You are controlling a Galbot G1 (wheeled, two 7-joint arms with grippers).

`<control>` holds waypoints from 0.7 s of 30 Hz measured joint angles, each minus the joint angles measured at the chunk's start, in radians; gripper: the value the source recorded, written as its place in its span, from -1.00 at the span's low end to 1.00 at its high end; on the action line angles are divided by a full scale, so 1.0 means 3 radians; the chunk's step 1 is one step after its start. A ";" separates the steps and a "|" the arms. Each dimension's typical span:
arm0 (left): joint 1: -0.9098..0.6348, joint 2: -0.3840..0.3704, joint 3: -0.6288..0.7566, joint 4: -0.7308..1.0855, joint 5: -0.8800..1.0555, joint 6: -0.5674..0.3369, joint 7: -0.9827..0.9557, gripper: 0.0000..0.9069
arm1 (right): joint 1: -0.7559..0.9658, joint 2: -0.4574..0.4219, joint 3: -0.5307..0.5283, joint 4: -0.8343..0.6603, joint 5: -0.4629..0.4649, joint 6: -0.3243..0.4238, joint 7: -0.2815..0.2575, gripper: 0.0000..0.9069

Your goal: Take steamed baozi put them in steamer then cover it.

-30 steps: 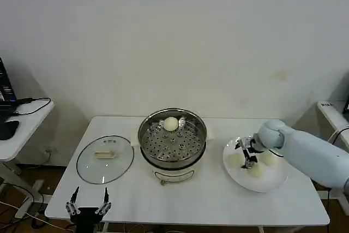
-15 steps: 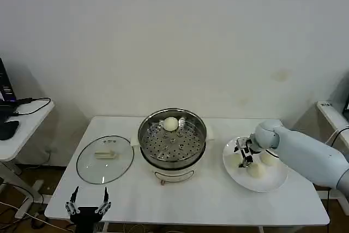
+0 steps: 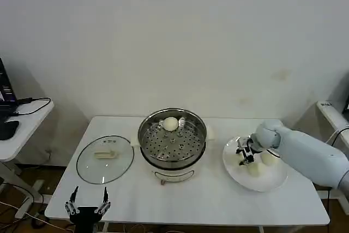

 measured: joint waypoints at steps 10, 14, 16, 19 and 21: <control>0.0007 0.0024 0.0034 -0.0045 0.0002 0.0015 0.0008 1.00 | 0.0302 -0.0326 -0.0153 0.0340 0.0177 -0.0068 0.0013 0.18; -0.0012 0.0046 0.0044 -0.0045 -0.0005 0.0027 0.0016 1.00 | 0.0546 -0.0439 -0.0287 0.0504 0.0308 -0.0110 0.0015 0.18; -0.0027 0.0058 0.0044 -0.0044 -0.0017 0.0038 0.0020 1.00 | 0.0717 -0.0464 -0.0384 0.0588 0.0396 -0.0134 0.0020 0.18; -0.0050 0.0070 0.0049 -0.0033 -0.0029 0.0051 0.0022 1.00 | 0.1016 -0.0470 -0.0547 0.0672 0.0531 -0.0171 0.0028 0.18; -0.0066 0.0082 0.0050 -0.0029 -0.0035 0.0052 0.0025 1.00 | 0.1238 -0.0446 -0.0669 0.0711 0.0637 -0.0204 0.0040 0.18</control>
